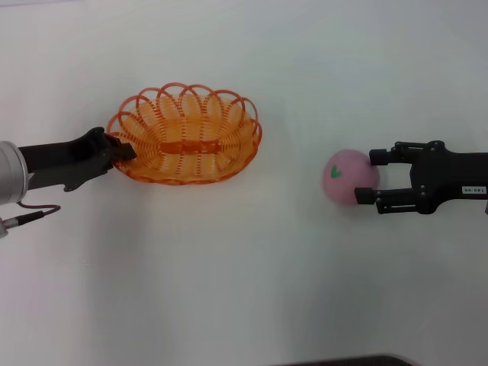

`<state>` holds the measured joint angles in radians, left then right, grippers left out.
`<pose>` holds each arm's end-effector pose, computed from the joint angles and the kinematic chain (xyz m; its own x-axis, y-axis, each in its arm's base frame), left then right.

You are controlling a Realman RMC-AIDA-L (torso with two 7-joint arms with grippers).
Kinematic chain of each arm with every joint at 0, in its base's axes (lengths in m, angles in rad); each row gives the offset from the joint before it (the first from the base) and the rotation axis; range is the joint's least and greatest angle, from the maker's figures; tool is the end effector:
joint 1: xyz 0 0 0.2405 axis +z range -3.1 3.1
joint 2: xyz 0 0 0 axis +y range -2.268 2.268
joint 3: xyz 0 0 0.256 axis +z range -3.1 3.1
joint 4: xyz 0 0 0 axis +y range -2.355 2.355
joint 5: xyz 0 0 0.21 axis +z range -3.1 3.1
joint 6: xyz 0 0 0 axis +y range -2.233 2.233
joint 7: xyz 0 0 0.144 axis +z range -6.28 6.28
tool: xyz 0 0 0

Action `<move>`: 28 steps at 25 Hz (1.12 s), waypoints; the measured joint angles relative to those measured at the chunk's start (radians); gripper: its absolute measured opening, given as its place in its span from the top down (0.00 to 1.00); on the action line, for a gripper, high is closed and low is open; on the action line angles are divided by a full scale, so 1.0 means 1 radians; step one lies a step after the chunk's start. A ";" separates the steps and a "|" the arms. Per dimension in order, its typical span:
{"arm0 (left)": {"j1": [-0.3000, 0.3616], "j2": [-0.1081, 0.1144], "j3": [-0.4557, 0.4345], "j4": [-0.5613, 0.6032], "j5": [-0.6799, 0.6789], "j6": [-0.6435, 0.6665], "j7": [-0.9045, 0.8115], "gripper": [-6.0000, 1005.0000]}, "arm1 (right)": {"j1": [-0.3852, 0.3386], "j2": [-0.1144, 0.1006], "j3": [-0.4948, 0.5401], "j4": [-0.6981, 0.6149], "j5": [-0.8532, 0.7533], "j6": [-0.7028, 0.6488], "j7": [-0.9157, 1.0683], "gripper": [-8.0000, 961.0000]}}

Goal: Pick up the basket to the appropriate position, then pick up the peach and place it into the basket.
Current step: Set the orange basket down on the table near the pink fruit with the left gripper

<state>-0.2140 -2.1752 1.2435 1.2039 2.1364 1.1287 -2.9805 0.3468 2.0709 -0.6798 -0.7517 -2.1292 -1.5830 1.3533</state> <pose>-0.2661 0.3154 -0.0225 -0.1248 0.8708 0.4755 0.9918 0.1233 0.0346 0.3248 0.2762 0.0115 0.8169 -0.4373 -0.3760 -0.5300 -0.8264 -0.1903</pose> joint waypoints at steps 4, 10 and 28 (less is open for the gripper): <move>0.027 0.000 0.036 0.050 0.021 -0.018 0.000 0.92 | 0.001 0.000 -0.001 0.000 0.000 0.000 0.001 0.12; 0.064 0.000 0.047 0.118 0.052 -0.025 -0.001 0.92 | 0.008 0.000 -0.003 0.000 0.000 0.000 0.005 0.12; 0.079 0.000 0.049 0.118 0.081 -0.022 -0.003 0.92 | 0.014 0.006 -0.003 0.000 0.000 0.007 -0.001 0.13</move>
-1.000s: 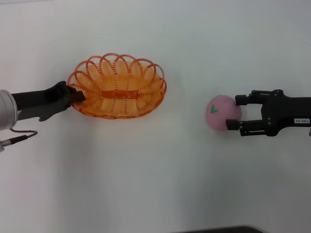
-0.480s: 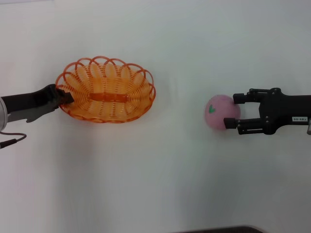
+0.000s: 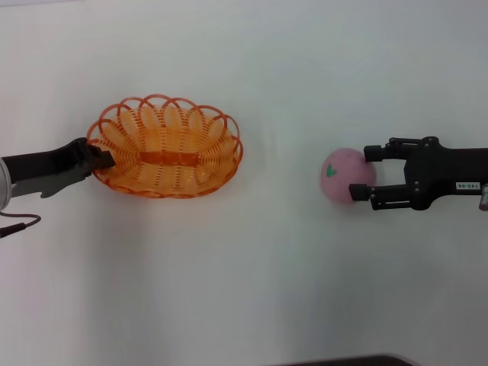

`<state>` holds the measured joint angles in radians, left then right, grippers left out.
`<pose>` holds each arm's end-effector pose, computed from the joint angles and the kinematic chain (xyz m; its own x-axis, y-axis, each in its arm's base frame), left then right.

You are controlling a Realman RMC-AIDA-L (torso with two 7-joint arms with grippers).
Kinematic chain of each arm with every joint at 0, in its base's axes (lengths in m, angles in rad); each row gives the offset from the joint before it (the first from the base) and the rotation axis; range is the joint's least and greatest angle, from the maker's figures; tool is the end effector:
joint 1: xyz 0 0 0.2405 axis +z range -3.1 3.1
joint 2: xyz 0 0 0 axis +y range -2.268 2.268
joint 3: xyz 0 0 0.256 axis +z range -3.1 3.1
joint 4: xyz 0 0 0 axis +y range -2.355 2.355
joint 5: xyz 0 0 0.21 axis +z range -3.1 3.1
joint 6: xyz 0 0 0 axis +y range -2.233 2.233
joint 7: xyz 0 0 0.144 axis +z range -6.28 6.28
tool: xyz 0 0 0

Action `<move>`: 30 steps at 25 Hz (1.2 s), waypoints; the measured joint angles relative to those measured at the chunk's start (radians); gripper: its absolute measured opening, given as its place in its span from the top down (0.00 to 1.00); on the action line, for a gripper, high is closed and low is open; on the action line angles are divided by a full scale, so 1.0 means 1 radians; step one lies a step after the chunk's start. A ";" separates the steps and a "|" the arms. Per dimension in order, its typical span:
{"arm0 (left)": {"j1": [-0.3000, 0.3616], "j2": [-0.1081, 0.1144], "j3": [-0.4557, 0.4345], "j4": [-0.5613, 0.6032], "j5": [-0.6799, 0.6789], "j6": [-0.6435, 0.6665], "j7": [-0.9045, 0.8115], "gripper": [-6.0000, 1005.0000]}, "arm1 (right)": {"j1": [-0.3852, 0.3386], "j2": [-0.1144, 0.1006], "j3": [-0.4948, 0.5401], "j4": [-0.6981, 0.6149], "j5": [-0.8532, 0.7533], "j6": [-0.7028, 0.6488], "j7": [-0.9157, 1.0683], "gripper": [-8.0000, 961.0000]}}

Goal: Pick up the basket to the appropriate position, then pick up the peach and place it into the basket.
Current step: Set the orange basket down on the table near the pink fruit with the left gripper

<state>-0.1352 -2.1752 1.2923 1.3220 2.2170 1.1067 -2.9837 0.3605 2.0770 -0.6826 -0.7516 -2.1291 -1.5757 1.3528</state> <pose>-0.2719 0.3051 -0.0116 -0.0411 0.8581 0.5119 0.9931 0.0915 -0.0736 0.3202 0.2807 0.0088 0.8221 -0.4268 -0.3767 -0.5197 -0.8328 -0.1907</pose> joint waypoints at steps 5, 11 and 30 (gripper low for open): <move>-0.001 0.000 0.004 -0.021 -0.003 0.000 0.000 0.92 | 0.002 0.000 0.000 0.000 0.000 0.000 0.000 0.13; -0.001 0.000 0.006 -0.044 -0.027 -0.005 0.000 0.92 | 0.002 0.000 0.000 0.000 0.000 0.000 0.000 0.13; -0.020 0.000 0.006 -0.044 -0.024 0.013 0.002 0.91 | 0.002 0.002 -0.001 0.000 0.000 -0.001 -0.002 0.13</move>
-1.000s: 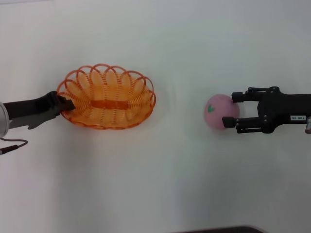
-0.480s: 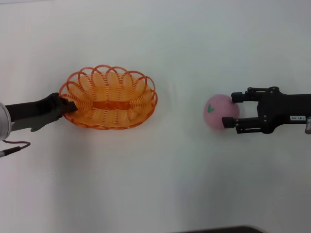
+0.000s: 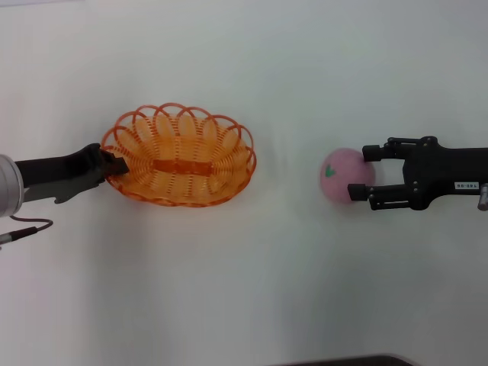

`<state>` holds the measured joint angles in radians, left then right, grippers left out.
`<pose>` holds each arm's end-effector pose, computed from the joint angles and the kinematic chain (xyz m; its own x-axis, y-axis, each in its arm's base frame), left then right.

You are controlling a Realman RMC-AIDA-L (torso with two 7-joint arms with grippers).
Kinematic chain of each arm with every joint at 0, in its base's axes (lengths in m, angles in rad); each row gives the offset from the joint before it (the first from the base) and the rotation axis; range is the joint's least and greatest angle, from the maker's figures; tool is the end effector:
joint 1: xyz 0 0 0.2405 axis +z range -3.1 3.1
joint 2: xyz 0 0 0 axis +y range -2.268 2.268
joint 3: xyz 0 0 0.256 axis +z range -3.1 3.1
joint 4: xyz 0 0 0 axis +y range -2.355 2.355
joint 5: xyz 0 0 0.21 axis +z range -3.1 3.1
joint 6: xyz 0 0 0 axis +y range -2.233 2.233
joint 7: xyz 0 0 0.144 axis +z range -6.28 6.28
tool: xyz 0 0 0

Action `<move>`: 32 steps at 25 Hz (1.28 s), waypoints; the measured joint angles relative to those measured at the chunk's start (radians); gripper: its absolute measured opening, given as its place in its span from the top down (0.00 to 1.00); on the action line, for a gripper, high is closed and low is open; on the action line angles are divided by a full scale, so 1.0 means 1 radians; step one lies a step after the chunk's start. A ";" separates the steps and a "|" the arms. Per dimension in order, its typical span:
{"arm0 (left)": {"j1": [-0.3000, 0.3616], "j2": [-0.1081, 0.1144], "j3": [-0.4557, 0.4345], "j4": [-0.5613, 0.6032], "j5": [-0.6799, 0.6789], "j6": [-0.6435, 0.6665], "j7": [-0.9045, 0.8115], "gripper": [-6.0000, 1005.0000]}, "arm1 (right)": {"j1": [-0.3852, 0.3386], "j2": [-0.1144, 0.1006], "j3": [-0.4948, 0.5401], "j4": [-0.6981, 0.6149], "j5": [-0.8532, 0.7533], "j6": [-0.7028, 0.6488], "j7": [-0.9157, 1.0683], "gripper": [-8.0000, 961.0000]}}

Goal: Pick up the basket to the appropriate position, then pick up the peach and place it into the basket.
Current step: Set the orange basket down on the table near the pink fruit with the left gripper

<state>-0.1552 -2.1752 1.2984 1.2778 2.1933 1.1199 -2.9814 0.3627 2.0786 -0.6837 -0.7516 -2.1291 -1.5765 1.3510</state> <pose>-0.2702 0.3042 -0.0213 -0.0640 0.8765 0.4770 0.9943 0.0970 -0.0448 0.3191 0.2812 0.0080 0.8238 -0.4235 -0.3769 -0.5160 -0.8355 -0.1888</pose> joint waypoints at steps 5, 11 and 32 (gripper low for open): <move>-0.013 0.000 -0.006 0.003 0.004 0.029 0.002 0.89 | 0.000 0.000 0.000 0.000 0.000 0.001 -0.001 0.13; -0.022 0.000 -0.014 0.001 -0.003 0.043 0.004 0.87 | -0.001 -0.001 0.000 0.004 0.000 0.001 -0.001 0.13; -0.009 0.000 -0.108 0.007 -0.068 0.156 0.097 0.46 | 0.000 0.000 0.000 0.002 0.000 0.000 0.004 0.13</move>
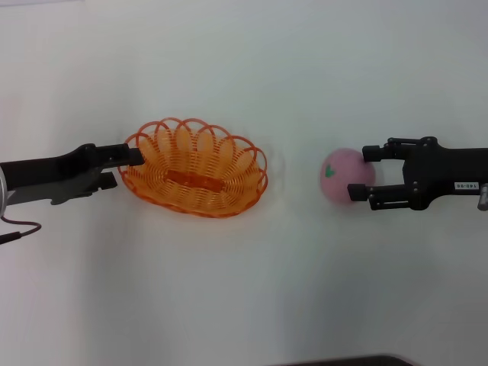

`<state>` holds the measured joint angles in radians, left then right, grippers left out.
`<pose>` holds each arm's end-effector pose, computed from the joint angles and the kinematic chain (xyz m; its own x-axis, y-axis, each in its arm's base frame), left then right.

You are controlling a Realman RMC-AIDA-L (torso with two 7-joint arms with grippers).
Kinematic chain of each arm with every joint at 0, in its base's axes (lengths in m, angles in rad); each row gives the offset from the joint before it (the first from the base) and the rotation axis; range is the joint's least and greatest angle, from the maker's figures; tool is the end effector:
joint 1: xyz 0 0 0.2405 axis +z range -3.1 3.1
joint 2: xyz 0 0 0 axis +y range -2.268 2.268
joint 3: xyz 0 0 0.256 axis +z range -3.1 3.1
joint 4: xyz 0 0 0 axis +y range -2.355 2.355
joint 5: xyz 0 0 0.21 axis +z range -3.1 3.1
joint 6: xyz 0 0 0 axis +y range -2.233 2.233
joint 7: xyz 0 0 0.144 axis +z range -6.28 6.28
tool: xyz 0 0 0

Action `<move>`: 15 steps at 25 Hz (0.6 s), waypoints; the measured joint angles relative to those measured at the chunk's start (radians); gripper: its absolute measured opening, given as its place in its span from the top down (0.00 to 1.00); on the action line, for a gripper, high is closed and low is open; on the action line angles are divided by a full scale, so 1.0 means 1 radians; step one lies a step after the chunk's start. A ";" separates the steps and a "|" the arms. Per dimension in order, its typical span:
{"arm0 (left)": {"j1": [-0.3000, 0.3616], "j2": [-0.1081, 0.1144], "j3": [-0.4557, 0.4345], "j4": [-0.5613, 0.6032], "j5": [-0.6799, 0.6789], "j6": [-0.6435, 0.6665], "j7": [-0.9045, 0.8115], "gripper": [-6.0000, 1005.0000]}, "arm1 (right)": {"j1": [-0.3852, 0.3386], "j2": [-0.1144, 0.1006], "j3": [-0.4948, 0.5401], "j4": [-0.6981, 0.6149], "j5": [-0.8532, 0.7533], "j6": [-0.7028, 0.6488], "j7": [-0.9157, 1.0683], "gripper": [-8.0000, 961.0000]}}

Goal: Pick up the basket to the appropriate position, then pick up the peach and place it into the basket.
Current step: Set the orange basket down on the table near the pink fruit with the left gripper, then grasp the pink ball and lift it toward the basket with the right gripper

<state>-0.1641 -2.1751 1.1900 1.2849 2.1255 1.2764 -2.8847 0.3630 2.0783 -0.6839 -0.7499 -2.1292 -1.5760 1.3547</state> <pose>-0.2665 0.2963 -0.0067 -0.0456 0.9003 0.4330 0.9989 0.0385 0.0252 0.3192 0.2811 0.0078 0.8214 -0.4275 -0.3775 -0.5197 -0.8337 -0.1866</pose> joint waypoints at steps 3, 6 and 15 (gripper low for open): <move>-0.001 0.001 -0.023 0.002 -0.005 0.022 0.022 0.43 | 0.000 0.001 0.005 0.000 0.000 0.000 0.002 0.13; -0.001 0.002 -0.068 -0.017 -0.020 0.040 0.054 0.34 | 0.001 0.002 0.008 0.002 0.000 0.001 0.002 0.13; -0.028 0.008 -0.207 -0.100 -0.144 0.165 0.326 0.14 | 0.002 0.002 0.009 0.006 0.005 0.002 0.006 0.14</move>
<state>-0.1920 -2.1672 0.9826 1.1852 1.9811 1.4416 -2.5588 0.3652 2.0801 -0.6748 -0.7438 -2.1243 -1.5740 1.3610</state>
